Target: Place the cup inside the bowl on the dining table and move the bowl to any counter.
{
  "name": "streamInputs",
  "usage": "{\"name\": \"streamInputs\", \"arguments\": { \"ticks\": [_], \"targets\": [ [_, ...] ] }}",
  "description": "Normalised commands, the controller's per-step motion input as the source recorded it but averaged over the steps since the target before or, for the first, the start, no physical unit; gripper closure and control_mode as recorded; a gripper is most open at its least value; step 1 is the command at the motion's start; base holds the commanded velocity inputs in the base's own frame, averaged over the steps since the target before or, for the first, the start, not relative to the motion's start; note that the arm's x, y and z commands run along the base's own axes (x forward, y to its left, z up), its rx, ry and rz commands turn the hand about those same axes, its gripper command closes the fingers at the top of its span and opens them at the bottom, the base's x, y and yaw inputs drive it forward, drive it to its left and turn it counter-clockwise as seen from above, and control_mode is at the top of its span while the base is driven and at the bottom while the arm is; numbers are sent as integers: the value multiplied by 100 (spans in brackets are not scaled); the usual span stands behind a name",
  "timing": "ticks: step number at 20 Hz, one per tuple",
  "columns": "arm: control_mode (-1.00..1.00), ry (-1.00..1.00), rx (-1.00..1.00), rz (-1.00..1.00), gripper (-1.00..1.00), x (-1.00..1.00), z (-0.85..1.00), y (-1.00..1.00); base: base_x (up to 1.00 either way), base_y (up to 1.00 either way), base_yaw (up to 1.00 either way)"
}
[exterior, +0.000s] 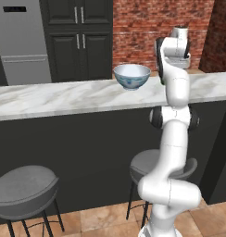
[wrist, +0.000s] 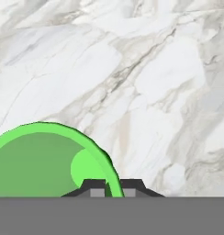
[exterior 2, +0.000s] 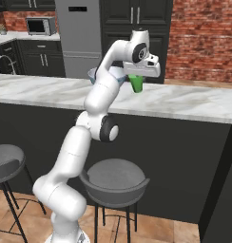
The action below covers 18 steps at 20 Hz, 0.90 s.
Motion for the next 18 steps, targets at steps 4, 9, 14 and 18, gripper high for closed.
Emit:
{"name": "streamInputs", "arguments": {
  "ticks": [4,9,14,18],
  "targets": [
    [-100,0,2,0,100,-67,36,0,0,0,0],
    [-100,0,3,0,100,-79,36,8,0,0,0],
    [-100,-5,10,0,100,-37,8,6,0,0,0],
    [-100,-11,20,0,100,-36,0,8,0,0,0]
  ]
}}
